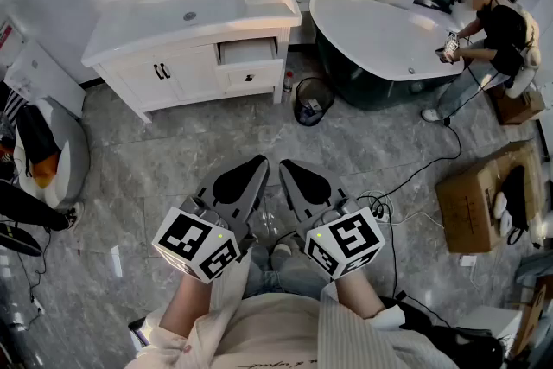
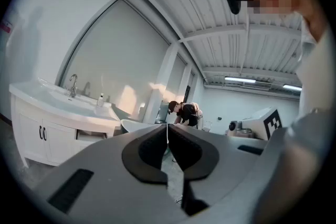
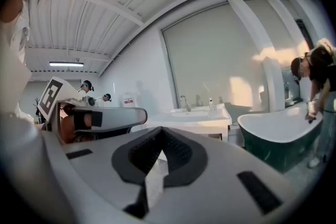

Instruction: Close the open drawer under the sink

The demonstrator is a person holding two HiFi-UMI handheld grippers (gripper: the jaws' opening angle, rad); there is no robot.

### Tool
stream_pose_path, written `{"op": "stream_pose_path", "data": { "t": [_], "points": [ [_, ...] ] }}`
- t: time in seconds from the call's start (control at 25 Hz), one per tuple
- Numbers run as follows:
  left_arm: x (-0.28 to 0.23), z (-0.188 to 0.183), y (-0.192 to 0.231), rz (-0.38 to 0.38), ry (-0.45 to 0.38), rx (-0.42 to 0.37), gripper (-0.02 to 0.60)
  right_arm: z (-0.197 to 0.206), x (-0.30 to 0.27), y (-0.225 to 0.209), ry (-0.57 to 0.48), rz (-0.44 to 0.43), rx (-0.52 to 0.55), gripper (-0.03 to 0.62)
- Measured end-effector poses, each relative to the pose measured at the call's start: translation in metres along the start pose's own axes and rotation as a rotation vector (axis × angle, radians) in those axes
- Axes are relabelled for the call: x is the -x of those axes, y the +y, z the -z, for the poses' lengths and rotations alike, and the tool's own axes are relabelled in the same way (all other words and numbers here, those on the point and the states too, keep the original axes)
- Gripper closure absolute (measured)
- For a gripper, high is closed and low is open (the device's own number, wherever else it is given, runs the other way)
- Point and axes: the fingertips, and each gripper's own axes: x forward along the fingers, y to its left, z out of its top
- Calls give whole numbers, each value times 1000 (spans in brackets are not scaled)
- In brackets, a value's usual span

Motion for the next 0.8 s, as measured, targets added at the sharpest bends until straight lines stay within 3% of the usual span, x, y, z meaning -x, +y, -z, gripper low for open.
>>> {"op": "stream_pose_path", "data": {
  "t": [0.4, 0.56, 0.8],
  "points": [
    [0, 1, 16, 38, 10, 21, 561, 3, -17, 4, 11, 31, -13, 585],
    [9, 4, 32, 17, 26, 39, 561, 14, -30, 14, 26, 18, -46, 585],
    [-10, 16, 8, 56, 32, 22, 561, 15, 0, -5, 20, 60, -31, 585]
  ]
}}
